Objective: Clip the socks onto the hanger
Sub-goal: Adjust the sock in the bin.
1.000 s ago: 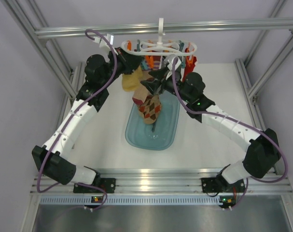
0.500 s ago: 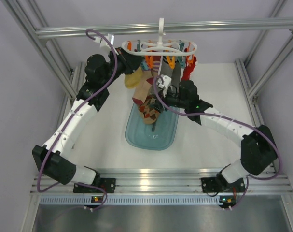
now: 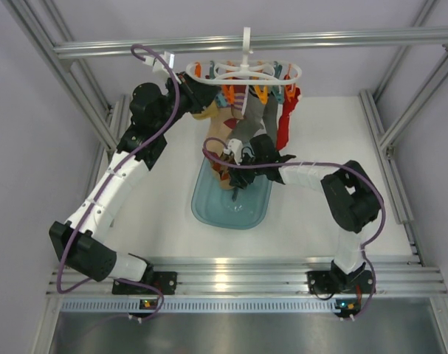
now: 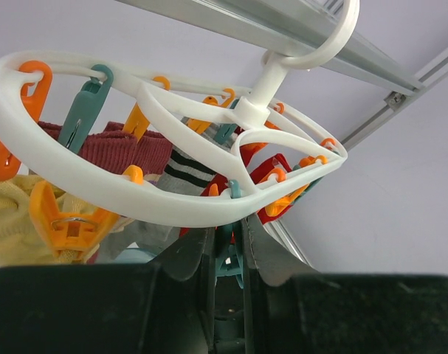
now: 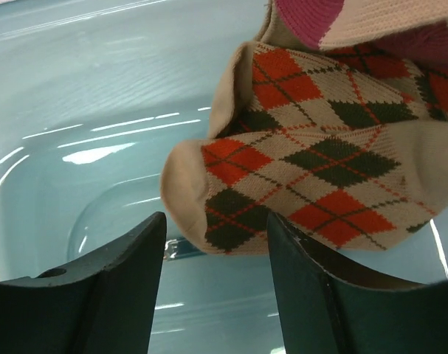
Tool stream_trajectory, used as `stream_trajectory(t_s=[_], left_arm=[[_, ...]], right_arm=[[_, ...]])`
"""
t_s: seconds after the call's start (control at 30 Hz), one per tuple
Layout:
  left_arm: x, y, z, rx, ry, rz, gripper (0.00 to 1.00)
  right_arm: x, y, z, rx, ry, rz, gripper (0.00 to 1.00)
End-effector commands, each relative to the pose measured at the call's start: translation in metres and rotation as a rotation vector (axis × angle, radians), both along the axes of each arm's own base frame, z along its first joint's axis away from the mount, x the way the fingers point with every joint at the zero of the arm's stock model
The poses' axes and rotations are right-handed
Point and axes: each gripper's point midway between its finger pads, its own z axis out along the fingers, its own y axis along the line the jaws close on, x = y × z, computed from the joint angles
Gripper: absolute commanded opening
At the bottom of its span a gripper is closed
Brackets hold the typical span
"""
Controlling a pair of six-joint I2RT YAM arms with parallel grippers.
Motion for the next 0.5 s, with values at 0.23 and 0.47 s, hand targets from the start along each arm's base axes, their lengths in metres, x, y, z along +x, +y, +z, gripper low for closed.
stream_trajectory(t_s=[0.23,0.47], left_arm=[[0.000,0.002,0.020,-0.023,-0.071,-0.003,0.00],[0.002,0.003,0.018,-0.022,-0.059,0.003,0.00]], right_arm=[[0.012,0.010,-0.004,-0.060,0.032,0.066,0.16],[0.002,0.006,0.074,0.056,-0.060,0.098,0.00]])
